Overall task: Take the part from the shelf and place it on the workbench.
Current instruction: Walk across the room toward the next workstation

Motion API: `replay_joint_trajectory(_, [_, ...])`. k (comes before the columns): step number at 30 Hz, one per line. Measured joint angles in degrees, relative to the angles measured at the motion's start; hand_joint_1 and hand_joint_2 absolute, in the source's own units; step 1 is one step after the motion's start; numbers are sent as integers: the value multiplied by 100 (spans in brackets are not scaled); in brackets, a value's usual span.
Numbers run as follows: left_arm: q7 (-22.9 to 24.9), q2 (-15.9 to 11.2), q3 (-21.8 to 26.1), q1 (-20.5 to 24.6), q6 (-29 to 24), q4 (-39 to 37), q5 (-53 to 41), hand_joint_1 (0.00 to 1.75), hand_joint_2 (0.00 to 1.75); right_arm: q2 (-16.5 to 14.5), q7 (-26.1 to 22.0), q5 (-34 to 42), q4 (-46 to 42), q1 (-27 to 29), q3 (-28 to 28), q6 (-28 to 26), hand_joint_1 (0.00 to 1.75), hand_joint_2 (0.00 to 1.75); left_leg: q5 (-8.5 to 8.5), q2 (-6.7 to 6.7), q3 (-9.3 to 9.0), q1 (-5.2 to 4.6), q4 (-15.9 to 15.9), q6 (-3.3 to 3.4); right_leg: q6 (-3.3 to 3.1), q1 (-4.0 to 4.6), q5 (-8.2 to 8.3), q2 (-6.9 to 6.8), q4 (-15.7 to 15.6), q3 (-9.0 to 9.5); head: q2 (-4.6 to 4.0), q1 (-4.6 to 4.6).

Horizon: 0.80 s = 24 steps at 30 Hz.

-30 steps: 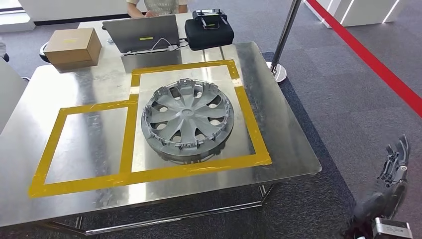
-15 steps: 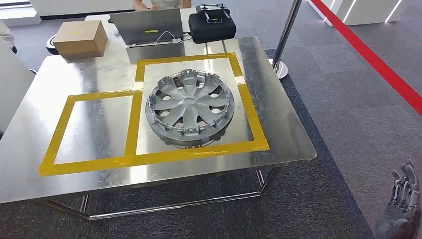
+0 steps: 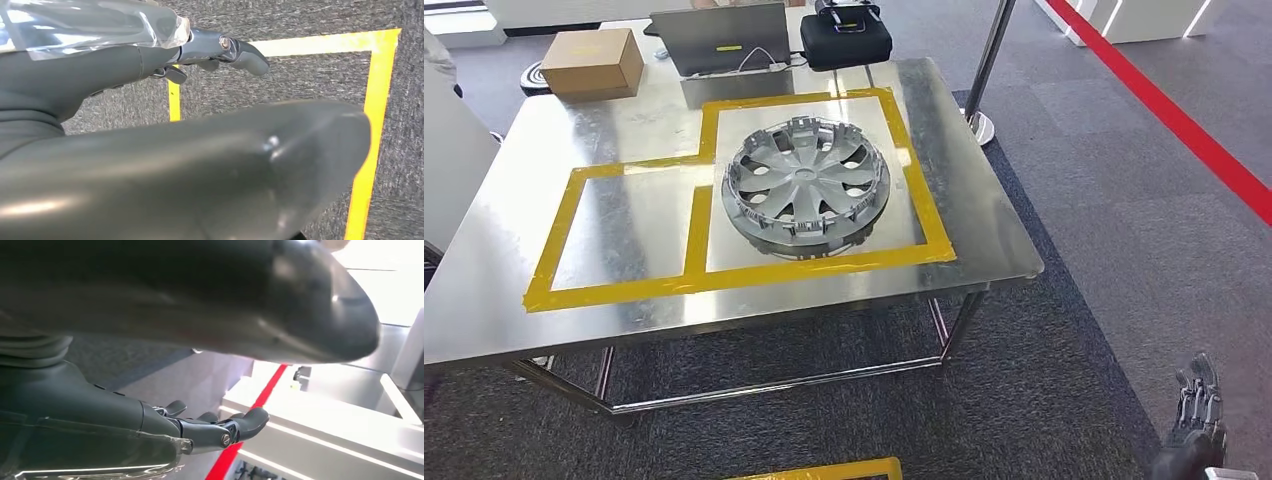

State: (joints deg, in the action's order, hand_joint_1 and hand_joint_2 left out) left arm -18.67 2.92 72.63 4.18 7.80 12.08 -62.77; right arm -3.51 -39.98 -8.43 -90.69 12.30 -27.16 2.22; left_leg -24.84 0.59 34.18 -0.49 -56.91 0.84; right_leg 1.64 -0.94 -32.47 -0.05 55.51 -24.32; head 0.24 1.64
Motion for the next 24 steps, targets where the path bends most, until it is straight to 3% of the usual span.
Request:
replay_joint_trajectory(2, [21,7,1,-18,-14,1,12,0,0,-9,2,-125,508,-102,-153,-195,0,0,-20,-17,58,27,-38,-63,-117,4,94,-25,11,-101,0,-1])
replay_joint_trajectory(3, [26,14,2,-27,-20,1,12,0,0,-1,3,-175,791,-159,-227,-304,0,0,-181,-29,115,40,-152,-93,-173,-3,159,-39,6,-167,0,5])
replay_joint_trajectory(6, [34,35,2,-34,-23,16,8,0,0,26,4,-442,1673,-344,-489,-473,0,0,-1017,-47,370,65,-1085,-163,-238,-8,370,-59,10,-428,0,29])
replay_joint_trajectory(7, [27,37,2,-33,-27,23,6,0,0,32,5,-553,2001,-413,-606,-515,0,0,-1145,-47,415,67,-1412,-175,-232,-7,441,-60,16,-518,0,30])
replay_joint_trajectory(8, [10,39,2,-32,-33,29,4,0,0,40,7,-663,2360,-475,-724,-605,0,0,-1125,-47,388,67,-1601,-178,-221,-5,506,-64,25,-604,0,31])
replay_joint_trajectory(9, [-17,40,3,-31,-38,31,7,0,0,56,8,-738,2732,-526,-811,-731,0,0,-987,-47,270,68,-1597,-174,-206,-4,567,-71,35,-684,0,30])
replay_joint_trajectory(11, [-95,40,11,-20,-41,36,36,0,0,108,9,-875,3482,-601,-885,-1033,0,0,-688,-54,-261,68,-1013,-147,-170,-3,676,-86,53,-812,0,30])
replay_joint_trajectory(13, [-176,35,27,15,-44,46,94,0,0,169,9,-1036,4291,-740,-889,-1345,0,0,-685,-74,-909,58,-103,-111,-123,23,783,-88,74,-894,0,28])
replay_joint_trajectory(14, [-210,32,38,38,-48,51,120,0,0,189,22,-1125,4680,-822,-888,-1483,0,0,-748,-85,-1085,50,194,-88,-93,33,842,-87,80,-925,0,26])
replay_joint_trajectory(16, [-279,28,66,49,-55,55,150,0,0,226,161,-1325,5455,-962,-879,-1675,0,0,-775,-91,-1105,39,386,-14,-22,35,958,-84,72,-979,0,23])
replay_joint_trajectory(17, [-310,31,76,37,-58,55,154,0,0,237,307,-1429,5789,-1009,-866,-1712,0,0,-724,-76,-1046,41,378,35,10,25,945,-74,92,-1011,0,23])
replay_joint_trajectory(18, [-339,33,84,22,-65,55,154,0,0,246,483,-1532,6096,-1044,-842,-1726,0,0,-659,-63,-987,44,382,91,37,17,816,-61,189,-1059,0,14])
replay_joint_trajectory(19, [-364,36,87,10,-72,55,151,0,0,252,666,-1625,6361,-1071,-813,-1725,0,0,-585,-49,-916,50,390,137,58,11,579,-48,394,-1130,0,-1])
replay_joint_trajectory(21, [-397,39,93,-2,-87,55,125,0,0,258,1018,-1793,6777,-1121,-736,-1695,0,0,-444,-30,-749,31,378,191,87,4,-44,-33,1109,-1313,0,-26])
replay_joint_trajectory(22, [-405,40,96,-8,-91,55,107,0,0,258,1175,-1864,6941,-1147,-695,-1670,0,0,-376,-19,-655,19,366,197,97,4,-231,-32,1479,-1368,0,-27])
replay_joint_trajectory(23, [-410,41,96,-11,-94,55,84,0,0,259,1325,-1925,7086,-1171,-654,-1636,0,0,-311,-8,-558,8,345,198,99,5,-275,-31,1725,-1357,0,-27])
replay_joint_trajectory(24, [-411,43,96,-13,-94,55,63,0,0,259,1461,-1965,7208,-1190,-617,-1595,0,0,-252,0,-464,2,313,193,93,4,-193,-31,1786,-1258,0,-26])
